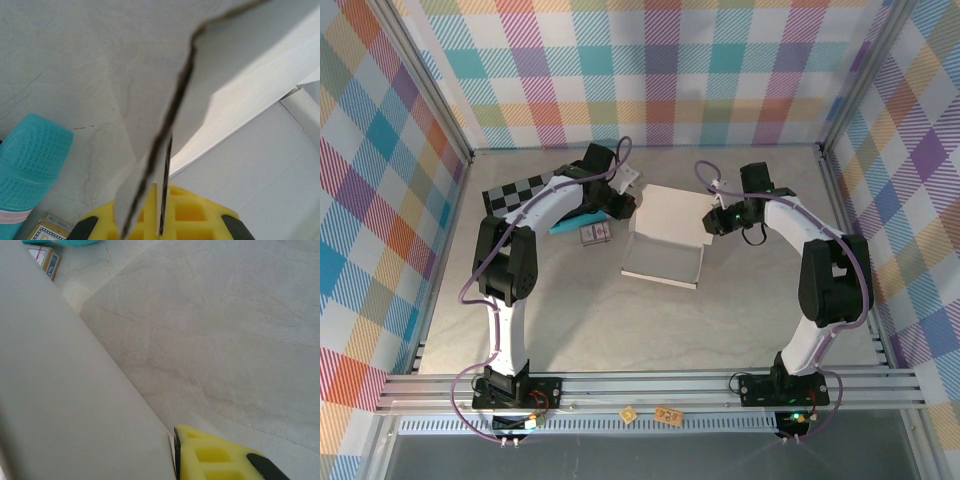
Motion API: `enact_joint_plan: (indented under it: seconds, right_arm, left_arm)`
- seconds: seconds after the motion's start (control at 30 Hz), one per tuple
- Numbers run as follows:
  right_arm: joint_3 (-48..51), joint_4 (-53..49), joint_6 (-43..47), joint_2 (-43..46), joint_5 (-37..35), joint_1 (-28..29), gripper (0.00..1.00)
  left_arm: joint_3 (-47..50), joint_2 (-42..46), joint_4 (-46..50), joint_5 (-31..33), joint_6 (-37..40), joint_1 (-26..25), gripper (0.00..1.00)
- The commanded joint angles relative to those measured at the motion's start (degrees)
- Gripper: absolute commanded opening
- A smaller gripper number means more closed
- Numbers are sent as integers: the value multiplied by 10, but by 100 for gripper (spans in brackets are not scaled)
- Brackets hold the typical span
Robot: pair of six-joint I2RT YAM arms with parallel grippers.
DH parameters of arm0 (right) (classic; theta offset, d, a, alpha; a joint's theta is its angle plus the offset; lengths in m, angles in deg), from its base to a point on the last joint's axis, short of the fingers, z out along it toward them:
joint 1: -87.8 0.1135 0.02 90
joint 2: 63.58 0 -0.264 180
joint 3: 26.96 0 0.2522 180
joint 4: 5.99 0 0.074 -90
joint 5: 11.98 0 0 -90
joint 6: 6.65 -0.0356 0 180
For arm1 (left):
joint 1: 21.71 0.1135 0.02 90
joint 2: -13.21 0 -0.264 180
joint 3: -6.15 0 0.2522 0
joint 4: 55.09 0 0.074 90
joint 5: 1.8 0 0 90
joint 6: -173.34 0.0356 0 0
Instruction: Fold the paper box
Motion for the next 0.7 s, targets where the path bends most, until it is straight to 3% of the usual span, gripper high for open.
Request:
enact_joint_plan:
  seconds: [0.0, 0.47, 0.67]
  right_arm:
    - [5, -5, -3, 22, -9, -4, 23]
    - [15, -3, -8, 26, -10, -9, 10]
    - [8, 11, -43, 17, -28, -3, 0]
  left_arm:
    - [-22, -5, 8, 3, 3, -3, 0]
    - [-27, -10, 9, 12, -1, -6, 0]
    - [-30, -15, -9, 23, -43, -10, 0]
